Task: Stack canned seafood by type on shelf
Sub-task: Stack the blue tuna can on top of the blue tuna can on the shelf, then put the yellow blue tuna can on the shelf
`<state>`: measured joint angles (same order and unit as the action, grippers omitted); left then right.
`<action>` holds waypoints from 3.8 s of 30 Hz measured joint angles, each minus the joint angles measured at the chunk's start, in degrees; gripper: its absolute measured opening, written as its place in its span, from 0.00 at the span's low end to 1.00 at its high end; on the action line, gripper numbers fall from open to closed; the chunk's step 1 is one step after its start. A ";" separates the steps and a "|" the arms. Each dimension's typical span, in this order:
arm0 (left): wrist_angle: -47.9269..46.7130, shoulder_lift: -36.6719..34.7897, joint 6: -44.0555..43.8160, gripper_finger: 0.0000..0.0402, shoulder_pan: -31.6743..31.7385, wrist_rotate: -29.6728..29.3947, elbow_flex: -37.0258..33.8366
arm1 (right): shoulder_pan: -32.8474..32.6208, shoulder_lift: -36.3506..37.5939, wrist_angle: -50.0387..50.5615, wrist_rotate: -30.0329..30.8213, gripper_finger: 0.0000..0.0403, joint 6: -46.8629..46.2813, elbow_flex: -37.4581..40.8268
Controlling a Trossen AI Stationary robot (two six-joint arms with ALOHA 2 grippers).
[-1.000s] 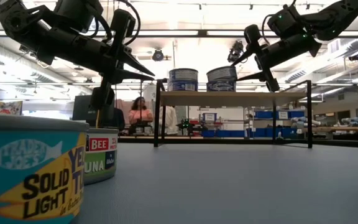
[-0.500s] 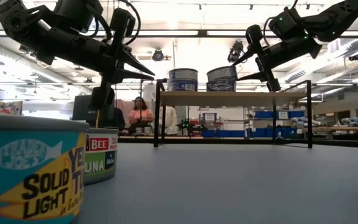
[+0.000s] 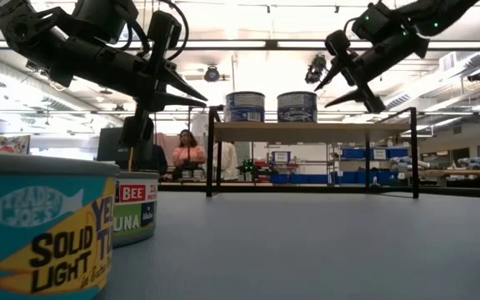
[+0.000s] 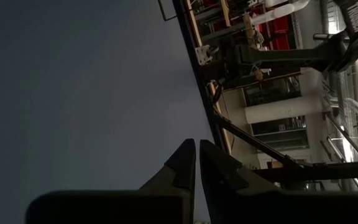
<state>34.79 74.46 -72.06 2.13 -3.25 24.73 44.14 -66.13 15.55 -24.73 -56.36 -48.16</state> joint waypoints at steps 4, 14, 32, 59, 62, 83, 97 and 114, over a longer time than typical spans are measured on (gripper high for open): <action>-0.02 0.00 0.05 0.07 0.00 0.02 0.00 | -0.10 -0.04 2.00 0.48 0.49 3.48 -2.73; 0.02 0.00 0.05 0.07 0.00 1.22 0.00 | -9.60 1.53 10.34 8.67 0.42 26.52 -3.32; 0.02 0.00 1.35 0.07 0.01 -0.15 0.00 | -17.82 -2.84 11.78 25.03 0.01 33.00 -3.40; -0.36 0.00 1.34 0.07 0.00 0.15 0.00 | -15.57 -15.83 8.65 24.58 0.00 37.58 -12.45; -0.42 0.00 1.34 0.07 0.01 0.18 0.00 | -15.13 -19.64 9.62 23.28 0.00 38.61 -15.63; -0.63 0.00 1.34 0.07 0.01 0.33 0.00 | -8.26 -23.10 12.80 23.21 0.00 40.00 -23.10; 0.51 0.00 1.54 0.04 -0.33 10.70 0.00 | -8.93 -10.57 19.67 16.36 0.00 42.84 -23.10; -57.45 -16.10 -6.63 0.00 -18.28 -6.45 12.31 | -30.82 3.58 38.15 20.65 0.00 34.03 -23.10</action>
<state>-22.66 58.36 -78.69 -16.15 -9.69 37.04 13.32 -62.56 53.70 -4.08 -22.32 -71.26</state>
